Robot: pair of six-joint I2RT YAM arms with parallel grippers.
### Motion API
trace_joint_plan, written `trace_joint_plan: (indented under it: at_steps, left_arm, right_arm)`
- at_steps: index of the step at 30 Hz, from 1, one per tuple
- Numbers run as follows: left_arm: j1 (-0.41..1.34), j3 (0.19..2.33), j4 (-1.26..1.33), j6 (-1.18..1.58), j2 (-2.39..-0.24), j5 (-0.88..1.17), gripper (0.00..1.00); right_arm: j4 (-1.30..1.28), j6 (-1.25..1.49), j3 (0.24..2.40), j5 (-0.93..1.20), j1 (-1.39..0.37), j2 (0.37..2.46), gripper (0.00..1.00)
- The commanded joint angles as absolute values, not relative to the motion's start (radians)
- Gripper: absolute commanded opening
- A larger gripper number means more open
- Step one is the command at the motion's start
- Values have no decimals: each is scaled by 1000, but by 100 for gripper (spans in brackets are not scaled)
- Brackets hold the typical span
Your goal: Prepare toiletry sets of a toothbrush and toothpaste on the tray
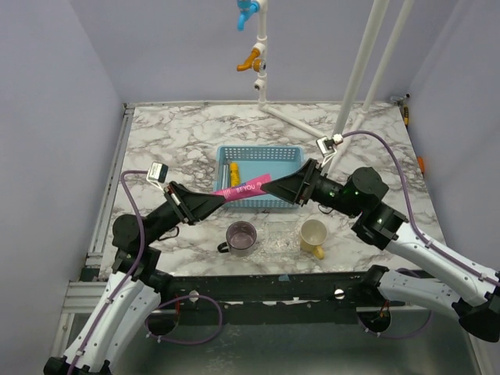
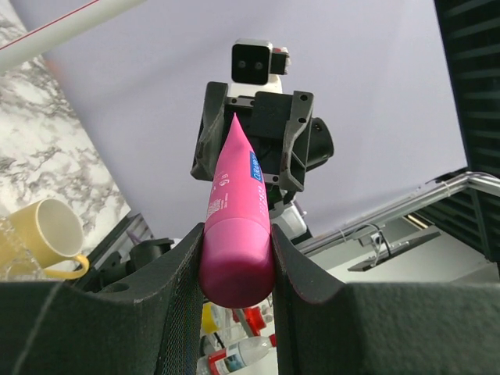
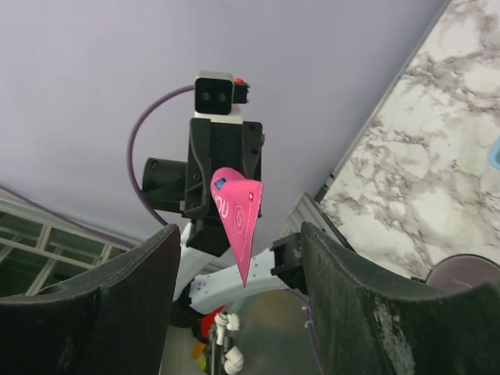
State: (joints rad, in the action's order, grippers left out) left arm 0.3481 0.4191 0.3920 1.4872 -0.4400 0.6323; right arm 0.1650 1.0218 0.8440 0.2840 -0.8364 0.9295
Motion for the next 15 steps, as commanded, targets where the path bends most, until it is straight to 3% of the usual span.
trace_joint_plan:
  at_steps: [1, 15]
  left_arm:
    - [344, 404, 511, 1534, -419, 588, 0]
    - [343, 393, 532, 1524, -415, 560, 0]
  right_arm:
    - [301, 1075, 827, 326, -831, 952, 64]
    - [440, 1126, 841, 360, -831, 1046, 45]
